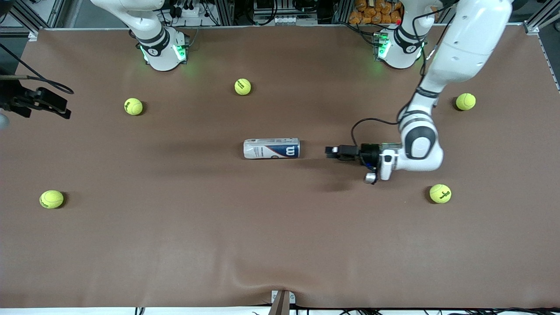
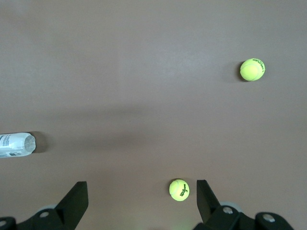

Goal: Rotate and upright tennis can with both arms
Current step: 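Close the left gripper around the open end of the can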

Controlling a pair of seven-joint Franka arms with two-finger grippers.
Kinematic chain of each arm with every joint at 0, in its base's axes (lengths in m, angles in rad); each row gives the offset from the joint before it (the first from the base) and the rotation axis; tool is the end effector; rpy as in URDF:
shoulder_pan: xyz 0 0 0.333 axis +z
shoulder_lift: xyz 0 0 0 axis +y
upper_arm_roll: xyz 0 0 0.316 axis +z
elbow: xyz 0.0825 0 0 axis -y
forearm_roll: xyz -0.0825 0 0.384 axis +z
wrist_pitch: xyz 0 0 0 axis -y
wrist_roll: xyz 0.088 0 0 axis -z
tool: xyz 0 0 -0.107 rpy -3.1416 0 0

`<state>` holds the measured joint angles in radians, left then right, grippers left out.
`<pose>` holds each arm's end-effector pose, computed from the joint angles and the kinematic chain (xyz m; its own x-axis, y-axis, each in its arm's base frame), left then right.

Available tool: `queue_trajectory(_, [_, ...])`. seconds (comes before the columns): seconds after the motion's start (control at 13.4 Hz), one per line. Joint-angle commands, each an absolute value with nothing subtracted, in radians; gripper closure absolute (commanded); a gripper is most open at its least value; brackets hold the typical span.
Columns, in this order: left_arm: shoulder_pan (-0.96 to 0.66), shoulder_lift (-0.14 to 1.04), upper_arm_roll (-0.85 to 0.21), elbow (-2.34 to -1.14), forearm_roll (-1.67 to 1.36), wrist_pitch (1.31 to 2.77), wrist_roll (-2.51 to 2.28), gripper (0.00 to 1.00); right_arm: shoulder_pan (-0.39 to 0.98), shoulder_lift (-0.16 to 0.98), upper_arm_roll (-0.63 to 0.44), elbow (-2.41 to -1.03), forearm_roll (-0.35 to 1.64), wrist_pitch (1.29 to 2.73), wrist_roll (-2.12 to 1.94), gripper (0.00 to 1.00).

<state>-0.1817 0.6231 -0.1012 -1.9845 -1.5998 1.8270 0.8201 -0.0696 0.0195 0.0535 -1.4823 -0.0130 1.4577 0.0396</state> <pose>0.5336 -0.2388 0.1640 0.9754 -0.0750 -0.2073 0.1929 -0.1646 0.9673 0.5491 -0.0107 0.6454 0.9974 -0.0571 -0.0435 -0.0565 -0.9983 0.0137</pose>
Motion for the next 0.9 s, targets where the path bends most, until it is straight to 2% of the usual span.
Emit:
queue_trajectory(0.0, [-0.268, 0.644, -0.1, -1.986, -1.719, 1.902, 0.854, 0.0, -0.1, -0.012, 0.038, -1.488, 0.015, 1.465, 0.043, 0.0])
queue_trajectory(0.22, [-0.278, 0.666, -0.1, -2.003, -1.729, 1.916, 0.861, 0.0, -0.1, 0.011, 0.031, -1.392, 0.006, 1.456, 0.052, 0.0])
queue_trajectory(0.82, [-0.342, 0.687, -0.1, -2.014, -1.83, 1.953, 0.873, 0.0, -0.107, 0.034, 0.0, -1.391, 0.02, 1.445, 0.052, 0.0])
